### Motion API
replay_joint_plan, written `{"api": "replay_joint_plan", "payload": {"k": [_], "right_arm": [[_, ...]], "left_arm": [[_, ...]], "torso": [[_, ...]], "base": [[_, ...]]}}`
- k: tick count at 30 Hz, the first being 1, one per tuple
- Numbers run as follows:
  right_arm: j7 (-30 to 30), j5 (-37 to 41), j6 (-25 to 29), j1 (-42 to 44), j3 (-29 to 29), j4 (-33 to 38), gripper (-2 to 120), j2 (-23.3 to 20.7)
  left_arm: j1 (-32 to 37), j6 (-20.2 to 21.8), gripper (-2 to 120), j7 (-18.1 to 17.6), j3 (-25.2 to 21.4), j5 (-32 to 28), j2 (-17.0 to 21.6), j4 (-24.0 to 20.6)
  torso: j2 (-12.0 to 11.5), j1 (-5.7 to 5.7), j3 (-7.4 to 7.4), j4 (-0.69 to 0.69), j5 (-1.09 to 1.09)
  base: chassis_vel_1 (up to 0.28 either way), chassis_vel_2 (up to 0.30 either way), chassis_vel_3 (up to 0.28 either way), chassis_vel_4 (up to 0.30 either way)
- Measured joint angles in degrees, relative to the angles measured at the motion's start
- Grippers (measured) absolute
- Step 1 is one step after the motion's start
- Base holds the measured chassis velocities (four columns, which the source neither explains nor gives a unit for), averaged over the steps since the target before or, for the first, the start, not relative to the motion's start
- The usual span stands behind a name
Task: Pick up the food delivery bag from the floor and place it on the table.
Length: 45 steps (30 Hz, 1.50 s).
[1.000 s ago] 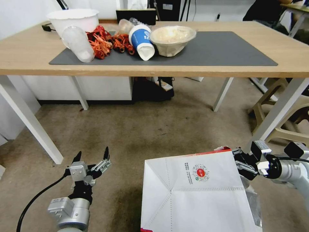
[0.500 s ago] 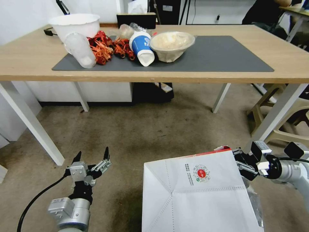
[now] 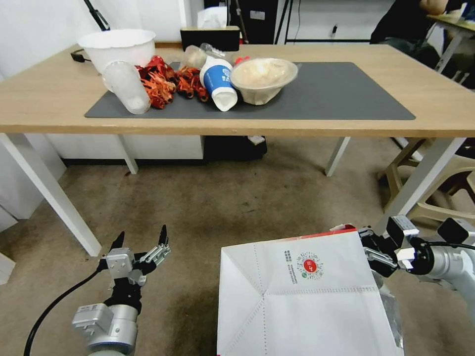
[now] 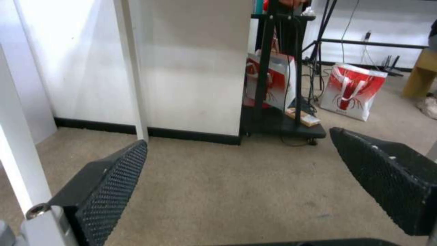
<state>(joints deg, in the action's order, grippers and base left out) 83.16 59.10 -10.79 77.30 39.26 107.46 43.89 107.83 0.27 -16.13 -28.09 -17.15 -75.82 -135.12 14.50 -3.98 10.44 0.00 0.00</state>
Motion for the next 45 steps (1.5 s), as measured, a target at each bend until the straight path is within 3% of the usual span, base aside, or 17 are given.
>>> {"api": "replay_joint_plan", "payload": {"k": [45], "right_arm": [[0.24, 0.33, 0.25, -0.29, 0.19, 0.23, 0, 0.1]], "left_arm": [[0.98, 0.0, 100, 0.48, -0.11, 1.03, -0.46, -1.18]], "torso": [[10.47, -3.23, 7.26, 0.0, 0.0]], "base": [[0.0, 0.0, 0.0, 0.0]]}}
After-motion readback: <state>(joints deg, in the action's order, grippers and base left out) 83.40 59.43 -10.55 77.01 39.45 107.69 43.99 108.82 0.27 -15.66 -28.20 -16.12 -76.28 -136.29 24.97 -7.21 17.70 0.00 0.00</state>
